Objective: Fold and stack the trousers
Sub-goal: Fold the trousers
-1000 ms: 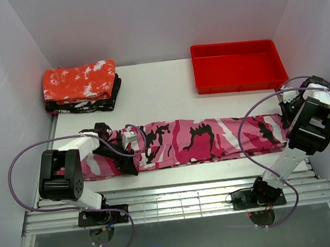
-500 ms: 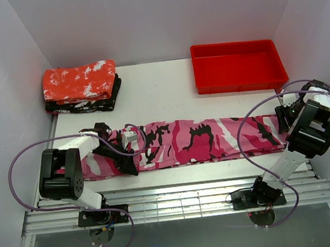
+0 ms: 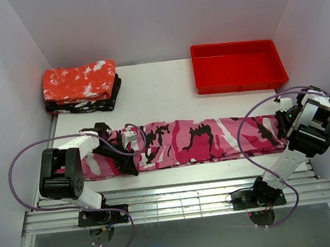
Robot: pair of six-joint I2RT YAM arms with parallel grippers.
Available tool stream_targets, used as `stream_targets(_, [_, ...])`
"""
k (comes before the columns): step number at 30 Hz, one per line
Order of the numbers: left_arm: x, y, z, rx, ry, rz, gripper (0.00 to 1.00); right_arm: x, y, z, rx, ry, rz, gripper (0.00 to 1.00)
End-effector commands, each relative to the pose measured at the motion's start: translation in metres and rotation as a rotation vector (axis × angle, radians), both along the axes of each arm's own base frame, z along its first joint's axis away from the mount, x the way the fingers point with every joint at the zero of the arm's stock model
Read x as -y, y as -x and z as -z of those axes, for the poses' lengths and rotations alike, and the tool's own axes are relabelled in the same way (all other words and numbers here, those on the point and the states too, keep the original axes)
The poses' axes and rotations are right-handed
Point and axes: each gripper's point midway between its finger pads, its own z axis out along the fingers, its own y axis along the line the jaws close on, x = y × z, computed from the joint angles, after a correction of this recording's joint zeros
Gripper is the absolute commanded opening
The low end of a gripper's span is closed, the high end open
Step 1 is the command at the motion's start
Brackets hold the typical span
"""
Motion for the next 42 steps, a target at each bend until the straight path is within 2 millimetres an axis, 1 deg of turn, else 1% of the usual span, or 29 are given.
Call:
stream_targets(1, [-0.079,-0.002,0.065,0.065,-0.456,0.085,0.85,-0.020,-0.016,-0.026,0.082,-0.061,-0.014,0.08])
stream_targets(2, [-0.079,-0.002,0.065,0.065,-0.458,0.087,0.86,-0.025,-0.021,-0.037,0.113,-0.061,-0.026,0.08])
stream_targets(5, [-0.078,-0.003,0.064,0.067,-0.455,0.082,0.86,-0.058,-0.033,-0.055,0.158,-0.077,-0.092,0.08])
stream_targets(6, [-0.078,-0.002,0.064,0.068,-0.456,0.083,0.86,-0.080,-0.035,-0.054,0.156,-0.087,-0.146,0.08])
stream_targets(8, [-0.079,-0.002,0.064,0.065,-0.460,0.083,0.86,-0.106,-0.035,-0.059,0.165,-0.096,-0.181,0.08])
stream_targets(9, [-0.079,-0.002,0.063,0.065,-0.458,0.083,0.86,-0.131,-0.036,-0.057,0.158,-0.104,-0.243,0.08])
stream_targets(10, [-0.079,-0.002,0.063,0.063,-0.458,0.082,0.86,-0.144,-0.031,-0.051,0.144,-0.110,-0.268,0.08])
stream_targets(11, [-0.078,-0.002,0.063,0.063,-0.457,0.082,0.86,-0.155,-0.027,-0.050,0.138,-0.113,-0.268,0.08])
stream_targets(12, [-0.079,-0.002,0.063,0.060,-0.459,0.079,0.86,-0.175,-0.024,-0.046,0.126,-0.119,-0.320,0.14])
stream_targets(13, [-0.079,-0.003,0.063,0.060,-0.457,0.079,0.86,-0.184,-0.015,-0.037,0.099,-0.123,-0.335,0.25])
stream_targets(14, [-0.078,-0.003,0.063,0.062,-0.456,0.080,0.86,-0.192,-0.008,-0.035,0.078,-0.136,-0.344,0.39])
stream_targets(16, [-0.078,-0.003,0.063,0.060,-0.454,0.080,0.86,-0.210,0.002,-0.034,0.061,-0.156,-0.398,0.51])
stream_targets(17, [-0.078,-0.004,0.063,0.063,-0.454,0.081,0.86,-0.214,0.006,-0.038,0.069,-0.159,-0.411,0.63])
stream_targets(19, [-0.077,-0.005,0.062,0.065,-0.452,0.082,0.87,-0.212,0.004,-0.047,0.100,-0.139,-0.426,0.72])
stream_targets(20, [-0.077,-0.005,0.063,0.062,-0.451,0.082,0.86,-0.210,0.000,-0.056,0.134,-0.121,-0.428,0.83])
stream_targets(22, [-0.076,-0.006,0.062,0.064,-0.448,0.081,0.86,-0.203,-0.005,-0.065,0.168,-0.079,-0.423,0.92])
stream_targets(23, [-0.076,-0.006,0.062,0.063,-0.445,0.081,0.87,-0.202,-0.008,-0.071,0.193,-0.068,-0.423,0.98])
stream_targets(25, [-0.076,-0.006,0.062,0.063,-0.443,0.081,0.87,-0.204,-0.013,-0.078,0.221,-0.075,-0.420,0.95])
stream_targets(27, [-0.075,-0.005,0.063,0.057,-0.439,0.077,0.87,-0.207,-0.018,-0.080,0.224,-0.091,-0.405,0.96])
stream_targets(28, [-0.075,-0.004,0.063,0.058,-0.438,0.077,0.87,-0.211,-0.018,-0.080,0.214,-0.117,-0.394,0.97])
stream_targets(29, [-0.074,-0.004,0.063,0.058,-0.435,0.076,0.87,-0.215,-0.018,-0.075,0.188,-0.133,-0.387,1.00])
stream_targets(31, [-0.074,-0.004,0.063,0.059,-0.436,0.076,0.87,-0.222,-0.018,-0.071,0.159,-0.173,-0.381,1.00])
stream_targets(32, [-0.075,-0.003,0.063,0.062,-0.436,0.077,0.87,-0.226,-0.017,-0.064,0.121,-0.192,-0.364,0.94])
stream_targets(34, [-0.075,-0.003,0.064,0.063,-0.437,0.077,0.87,-0.231,-0.018,-0.056,0.098,-0.210,-0.352,0.92])
stream_targets(35, [-0.074,-0.003,0.064,0.065,-0.434,0.077,0.87,-0.235,-0.018,-0.049,0.073,-0.212,-0.342,0.87])
stream_targets(37, [-0.074,-0.003,0.064,0.062,-0.432,0.075,0.87,-0.241,-0.018,-0.043,0.060,-0.224,-0.347,0.83])
stream_targets(38, [-0.074,-0.003,0.064,0.061,-0.432,0.074,0.87,-0.246,-0.018,-0.040,0.053,-0.228,-0.349,0.79])
stream_targets(41, [-0.074,-0.002,0.064,0.063,-0.431,0.076,0.87,-0.257,-0.018,-0.034,0.041,-0.245,-0.359,0.76])
stream_targets(42, [-0.074,-0.002,0.064,0.065,-0.429,0.077,0.87,-0.263,-0.016,-0.032,0.030,-0.255,-0.367,0.72])
